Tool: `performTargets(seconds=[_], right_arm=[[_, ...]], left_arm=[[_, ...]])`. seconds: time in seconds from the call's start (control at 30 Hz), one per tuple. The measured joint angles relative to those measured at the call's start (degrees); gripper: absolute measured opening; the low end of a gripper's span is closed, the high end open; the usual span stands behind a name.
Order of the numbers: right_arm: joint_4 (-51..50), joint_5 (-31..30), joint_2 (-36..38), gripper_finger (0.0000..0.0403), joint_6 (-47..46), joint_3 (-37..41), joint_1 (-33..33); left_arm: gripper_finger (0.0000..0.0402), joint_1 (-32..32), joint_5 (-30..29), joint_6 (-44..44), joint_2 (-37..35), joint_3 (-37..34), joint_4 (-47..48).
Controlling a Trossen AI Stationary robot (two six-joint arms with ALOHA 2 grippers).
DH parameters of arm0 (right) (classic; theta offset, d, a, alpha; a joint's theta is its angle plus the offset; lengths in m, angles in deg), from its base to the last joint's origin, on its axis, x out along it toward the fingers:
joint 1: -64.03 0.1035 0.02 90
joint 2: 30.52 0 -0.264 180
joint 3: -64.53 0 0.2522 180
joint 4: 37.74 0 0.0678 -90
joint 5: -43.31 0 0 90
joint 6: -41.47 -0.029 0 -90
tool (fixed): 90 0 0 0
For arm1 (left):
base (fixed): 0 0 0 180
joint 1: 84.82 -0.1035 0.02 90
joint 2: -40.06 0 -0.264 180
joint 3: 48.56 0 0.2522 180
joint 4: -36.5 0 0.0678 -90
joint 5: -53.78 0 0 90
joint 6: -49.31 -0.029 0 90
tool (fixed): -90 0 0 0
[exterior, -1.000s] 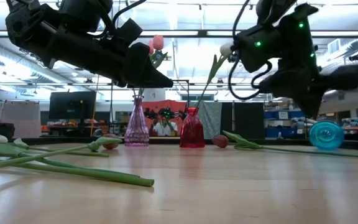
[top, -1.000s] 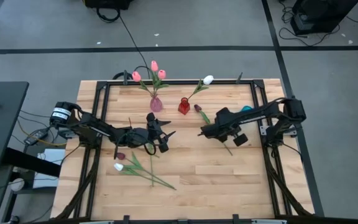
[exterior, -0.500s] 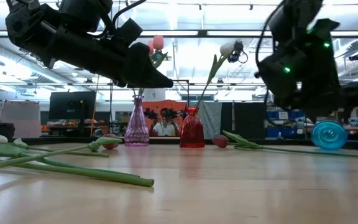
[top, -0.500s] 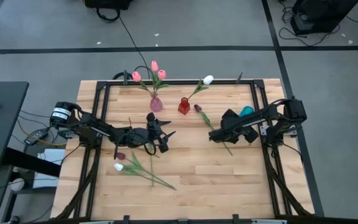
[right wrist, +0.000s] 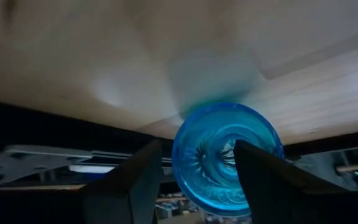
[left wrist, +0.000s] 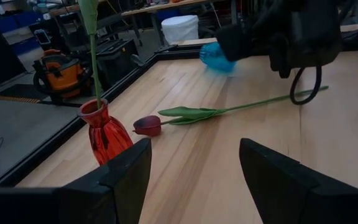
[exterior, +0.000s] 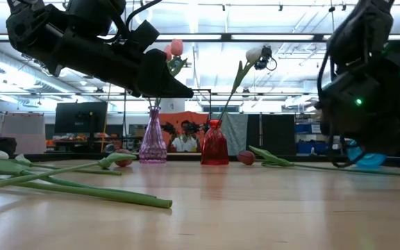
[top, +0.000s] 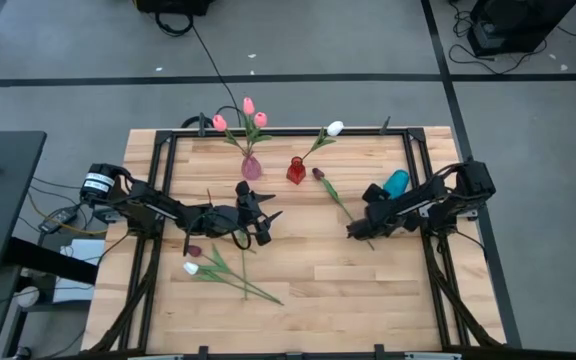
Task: Sort flowers into vase by color
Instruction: Move the blue vase to the center of the table
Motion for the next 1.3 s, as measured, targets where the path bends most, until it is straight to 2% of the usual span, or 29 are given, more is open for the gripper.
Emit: performTargets(seconds=[0.13,0.27,0.6,0.77,1.0,1.2,1.3], right_arm=[[2.66,-3.57,0.00,0.0196,1.15,2.67,0.00],[5.12,-6.97,0.00,0.0161,2.99,4.50,0.00],[5.56,-5.35,-0.01,0.0011,3.21,4.74,-0.02],[1.20,-5.69,-0.07,0.0010,1.48,0.57,-0.02],[-7.38,-2.85,1.39,0.0007,-6.59,-11.78,0.34],[-6.73,5.65,6.88,0.0011,-6.37,-19.80,-1.17],[-8.80,7.74,9.33,0.0039,-5.84,-20.30,-4.12]], left_arm=[[0.0249,0.00,0.00,-0.02,0.00,0.00,0.00],[0.0249,0.00,0.01,-0.22,0.00,0.00,0.00],[0.0249,0.00,-0.98,-1.53,0.00,0.00,0.00],[0.0249,0.00,-1.22,-1.06,0.02,0.00,0.00],[0.0249,0.00,-1.27,-0.85,0.00,0.00,0.00],[0.0249,0.00,-1.29,-0.83,0.00,0.00,-0.02],[0.0249,0.00,-1.27,-0.83,0.00,0.00,-0.02]])
